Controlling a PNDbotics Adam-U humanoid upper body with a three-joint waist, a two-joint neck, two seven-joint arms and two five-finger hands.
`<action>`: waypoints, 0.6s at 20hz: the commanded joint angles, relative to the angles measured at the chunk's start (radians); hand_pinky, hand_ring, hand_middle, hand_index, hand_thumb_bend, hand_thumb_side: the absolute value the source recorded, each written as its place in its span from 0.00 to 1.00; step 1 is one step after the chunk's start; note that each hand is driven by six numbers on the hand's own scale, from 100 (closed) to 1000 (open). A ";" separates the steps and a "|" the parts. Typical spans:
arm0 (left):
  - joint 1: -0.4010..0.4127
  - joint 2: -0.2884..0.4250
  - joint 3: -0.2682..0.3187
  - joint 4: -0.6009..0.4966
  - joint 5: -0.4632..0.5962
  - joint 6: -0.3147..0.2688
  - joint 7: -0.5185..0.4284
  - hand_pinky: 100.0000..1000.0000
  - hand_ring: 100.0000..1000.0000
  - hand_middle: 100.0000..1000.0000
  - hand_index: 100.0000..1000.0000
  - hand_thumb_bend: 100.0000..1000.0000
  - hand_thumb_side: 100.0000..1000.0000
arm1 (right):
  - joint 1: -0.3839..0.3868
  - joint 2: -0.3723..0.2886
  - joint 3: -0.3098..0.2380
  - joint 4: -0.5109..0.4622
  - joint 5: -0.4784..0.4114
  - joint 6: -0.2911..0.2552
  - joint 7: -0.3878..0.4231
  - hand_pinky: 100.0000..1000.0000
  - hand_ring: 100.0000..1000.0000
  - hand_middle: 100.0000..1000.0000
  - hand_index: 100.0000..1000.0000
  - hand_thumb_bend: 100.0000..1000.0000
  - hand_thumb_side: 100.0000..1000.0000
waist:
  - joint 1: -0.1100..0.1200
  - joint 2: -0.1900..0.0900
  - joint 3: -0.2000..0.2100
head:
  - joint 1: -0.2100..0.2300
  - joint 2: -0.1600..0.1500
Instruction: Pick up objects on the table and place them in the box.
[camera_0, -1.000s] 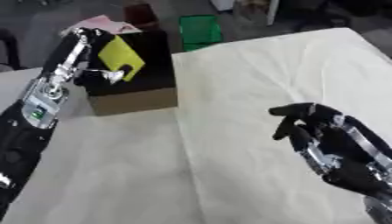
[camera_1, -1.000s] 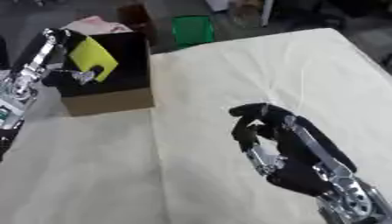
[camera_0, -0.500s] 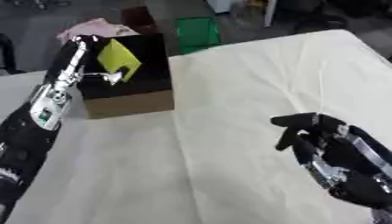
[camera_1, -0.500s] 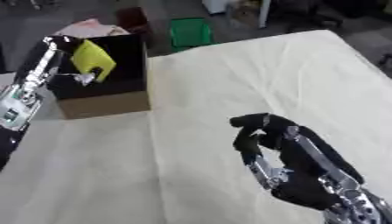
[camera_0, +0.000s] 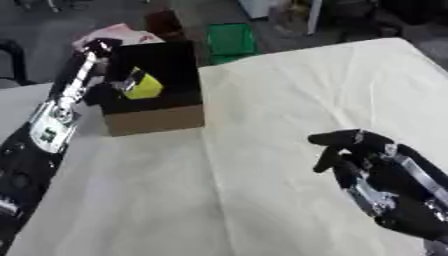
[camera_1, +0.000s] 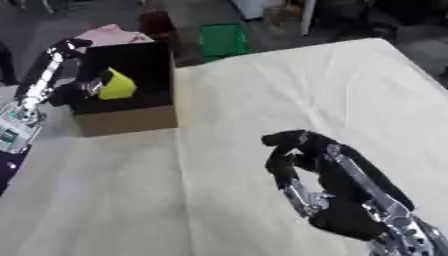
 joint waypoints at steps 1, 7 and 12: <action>-0.008 0.035 -0.006 -0.046 0.037 0.000 -0.023 0.87 0.68 0.75 0.83 0.38 0.52 | -0.002 -0.005 -0.008 -0.012 -0.013 -0.002 0.002 0.61 0.88 0.49 0.76 0.00 0.39 | -0.009 -0.025 0.007 | -0.005 0.001; 0.048 0.038 -0.025 -0.169 0.137 -0.024 -0.045 0.86 0.57 0.62 0.79 0.19 0.52 | 0.006 -0.012 -0.017 -0.009 -0.012 -0.004 -0.004 0.61 0.87 0.49 0.76 0.00 0.38 | -0.015 -0.037 0.059 | -0.010 0.019; 0.132 0.054 -0.055 -0.311 0.226 -0.074 -0.050 0.86 0.55 0.58 0.77 0.10 0.55 | 0.015 -0.015 -0.032 -0.005 -0.009 -0.007 -0.019 0.61 0.87 0.49 0.77 0.00 0.37 | -0.023 -0.041 0.119 | -0.010 0.035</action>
